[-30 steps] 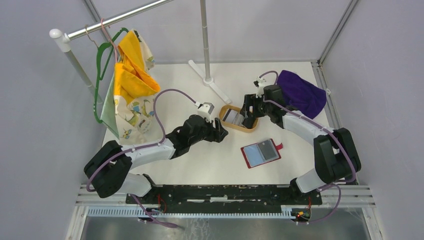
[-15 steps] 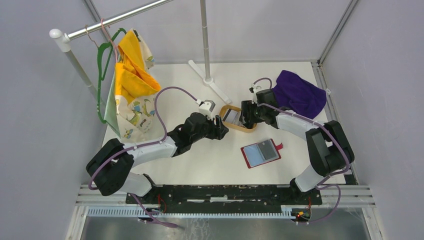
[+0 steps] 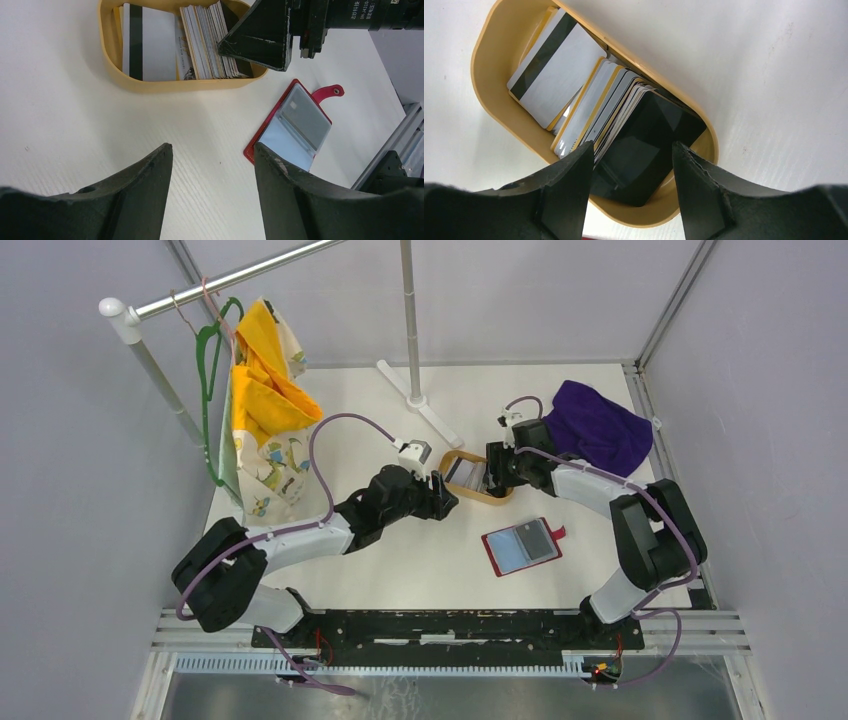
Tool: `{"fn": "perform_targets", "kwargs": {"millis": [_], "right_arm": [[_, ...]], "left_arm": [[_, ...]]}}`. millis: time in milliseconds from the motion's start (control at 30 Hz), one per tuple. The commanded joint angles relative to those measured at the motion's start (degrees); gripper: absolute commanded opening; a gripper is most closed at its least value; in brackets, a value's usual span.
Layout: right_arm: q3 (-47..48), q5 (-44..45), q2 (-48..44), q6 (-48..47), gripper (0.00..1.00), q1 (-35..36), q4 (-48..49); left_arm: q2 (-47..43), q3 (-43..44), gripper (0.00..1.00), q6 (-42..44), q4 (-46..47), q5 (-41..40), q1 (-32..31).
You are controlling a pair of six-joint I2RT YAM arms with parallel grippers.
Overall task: Put the credit cards into the card holder
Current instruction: Pick up the credit card from the storage box.
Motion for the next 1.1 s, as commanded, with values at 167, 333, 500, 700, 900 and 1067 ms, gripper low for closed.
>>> {"fn": "perform_targets", "kwargs": {"millis": [167,333,500,700,900,1067], "right_arm": [[-2.51,-10.86,-3.75,0.25,0.54,-3.72,4.05],[-4.13,-14.47,-4.27,1.01,0.50,-6.48,5.40],[-5.10,-16.45,-5.26,1.95,0.50,-7.72,6.87],[-6.68,-18.15,-6.83,2.57,0.46,-9.31,8.09],[-7.30,-19.50,-7.18,3.02,0.43,-10.16,8.37],[-7.69,-20.68,-6.70,3.77,0.42,-10.44,8.70]], "left_arm": [[-2.34,-0.88,0.66,1.13,2.71,1.05,0.30],[-2.31,-0.86,0.66,1.01,2.81,1.08,0.28],[-2.19,-0.95,0.67,0.59,3.14,2.81,0.30],[-1.24,-0.22,0.66,-0.76,5.11,5.28,0.27],[5.12,3.44,0.58,-4.61,11.44,11.63,0.28],[13.37,8.65,0.56,-7.09,14.53,15.13,0.25]]}}
